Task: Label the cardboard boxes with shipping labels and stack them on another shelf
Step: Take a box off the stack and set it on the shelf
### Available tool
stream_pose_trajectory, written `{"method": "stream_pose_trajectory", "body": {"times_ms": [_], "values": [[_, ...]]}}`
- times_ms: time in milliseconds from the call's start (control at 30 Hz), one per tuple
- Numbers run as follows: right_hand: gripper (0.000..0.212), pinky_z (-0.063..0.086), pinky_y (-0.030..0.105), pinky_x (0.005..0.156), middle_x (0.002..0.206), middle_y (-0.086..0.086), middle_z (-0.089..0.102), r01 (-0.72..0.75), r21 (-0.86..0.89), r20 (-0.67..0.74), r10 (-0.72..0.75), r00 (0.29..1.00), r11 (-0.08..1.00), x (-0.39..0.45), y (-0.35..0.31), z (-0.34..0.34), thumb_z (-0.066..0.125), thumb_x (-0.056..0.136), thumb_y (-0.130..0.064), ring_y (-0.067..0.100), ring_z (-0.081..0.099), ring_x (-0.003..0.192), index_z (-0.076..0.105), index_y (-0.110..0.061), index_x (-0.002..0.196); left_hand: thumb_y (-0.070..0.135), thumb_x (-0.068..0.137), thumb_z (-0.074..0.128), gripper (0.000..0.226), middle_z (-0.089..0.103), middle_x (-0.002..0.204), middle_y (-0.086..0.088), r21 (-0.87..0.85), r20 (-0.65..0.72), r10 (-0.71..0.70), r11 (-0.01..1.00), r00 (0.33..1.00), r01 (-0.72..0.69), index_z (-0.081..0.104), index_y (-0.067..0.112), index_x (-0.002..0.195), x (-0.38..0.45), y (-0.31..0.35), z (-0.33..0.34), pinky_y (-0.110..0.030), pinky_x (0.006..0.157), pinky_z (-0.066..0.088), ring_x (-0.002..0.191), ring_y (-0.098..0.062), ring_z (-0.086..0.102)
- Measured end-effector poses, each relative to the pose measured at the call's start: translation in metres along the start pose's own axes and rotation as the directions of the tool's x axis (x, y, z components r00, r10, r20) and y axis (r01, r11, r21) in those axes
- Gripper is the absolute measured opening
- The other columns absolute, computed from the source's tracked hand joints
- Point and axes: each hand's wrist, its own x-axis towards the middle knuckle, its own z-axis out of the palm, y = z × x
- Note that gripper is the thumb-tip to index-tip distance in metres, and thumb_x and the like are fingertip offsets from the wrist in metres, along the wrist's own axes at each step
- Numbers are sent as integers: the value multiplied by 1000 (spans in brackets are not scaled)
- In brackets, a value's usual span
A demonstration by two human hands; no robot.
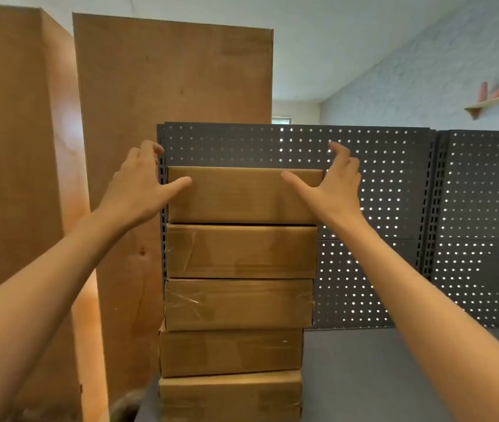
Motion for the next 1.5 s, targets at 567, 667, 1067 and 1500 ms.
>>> {"method": "stream_pose_trajectory", "body": {"times_ms": [567,667,1067,1500], "values": [[94,37,46,106,145,7,36,-547,383,272,475,837,744,23,1,20,55,80,-65,27,39,128,20,-8,147,57,82,59,81,44,133,-4,-680,312,-486,486,816,549,31,9,141,27,13,47,-35,81,36,101,-19,44],[85,40,42,101,140,6,42,-543,407,234,490,839,735,21,0,21,59,82,-57,25,44,123,26,-8,145,49,86,58,50,47,109,-2,-689,291,-484,492,825,532,40,13,115,26,15,47,-35,77,35,82,-13,46],[29,45,37,82,86,-3,49,-448,488,112,455,883,749,5,-1,5,61,82,-46,14,48,83,48,-20,79,45,88,54,36,45,86,6,-749,186,-433,519,882,412,42,18,107,9,29,44,-26,57,31,74,-7,42],[33,35,23,60,98,-5,53,-261,548,-89,366,926,794,-26,24,-41,58,86,-44,8,47,85,54,-17,105,45,86,54,49,47,121,-2,-803,69,-339,539,938,253,46,17,125,-18,69,55,-25,60,32,92,-12,44]]}}
